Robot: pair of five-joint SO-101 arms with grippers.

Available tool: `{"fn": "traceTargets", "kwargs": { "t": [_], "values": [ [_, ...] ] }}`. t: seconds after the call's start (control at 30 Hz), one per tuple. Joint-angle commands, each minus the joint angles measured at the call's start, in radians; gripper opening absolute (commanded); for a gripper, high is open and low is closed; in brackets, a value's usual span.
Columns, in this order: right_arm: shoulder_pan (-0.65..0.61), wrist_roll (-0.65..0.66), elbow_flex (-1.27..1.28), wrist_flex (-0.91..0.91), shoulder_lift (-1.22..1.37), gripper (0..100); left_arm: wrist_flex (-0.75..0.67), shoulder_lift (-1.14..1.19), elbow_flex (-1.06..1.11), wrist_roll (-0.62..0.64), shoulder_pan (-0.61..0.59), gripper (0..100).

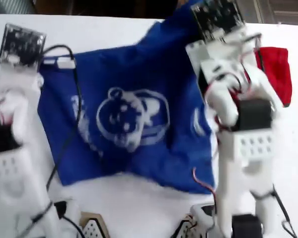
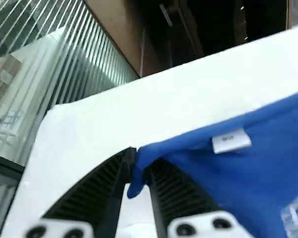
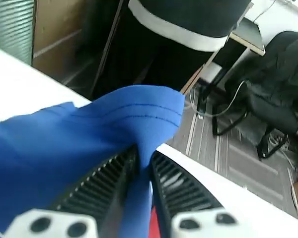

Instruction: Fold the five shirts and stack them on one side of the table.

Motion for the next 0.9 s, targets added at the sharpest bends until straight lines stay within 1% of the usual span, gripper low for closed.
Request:
{"fn": "traceTargets", "kwargs": {
  "t": [0.0, 0.17, 0.33, 0.4, 0.63, 0.77, 0.87],
  "values": [
    [-0.002, 0.005, -0.005, -0.143, 0.124, 1.9, -0.080, 0.140, -0.090, 0.003, 0.012, 3],
    [-0.001, 0.006, -0.005, -0.246, 0.269, 1.9, -0.100, 0.364, -0.234, 0.006, 0.023, 3],
    [-0.007, 0.002, 0.000, -0.240, 0.367, 1.9, -0.091, 0.546, -0.305, 0.000, 0.051, 3],
    [-0.004, 0.002, 0.002, -0.234, 0.397, 1.9, -0.089, 0.577, -0.302, 0.002, 0.054, 3],
    [-0.007, 0.005, 0.002, -0.139, 0.513, 1.9, -0.011, 0.660, -0.303, 0.000, 0.069, 3],
    [-0.005, 0.008, -0.014, -0.145, 0.542, 1.9, -0.006, 0.680, -0.303, 0.000, 0.066, 3],
    [0.001, 0.008, -0.086, -0.194, 0.545, 1.9, -0.011, 0.680, -0.312, 0.002, 0.066, 3]
  ]
}}
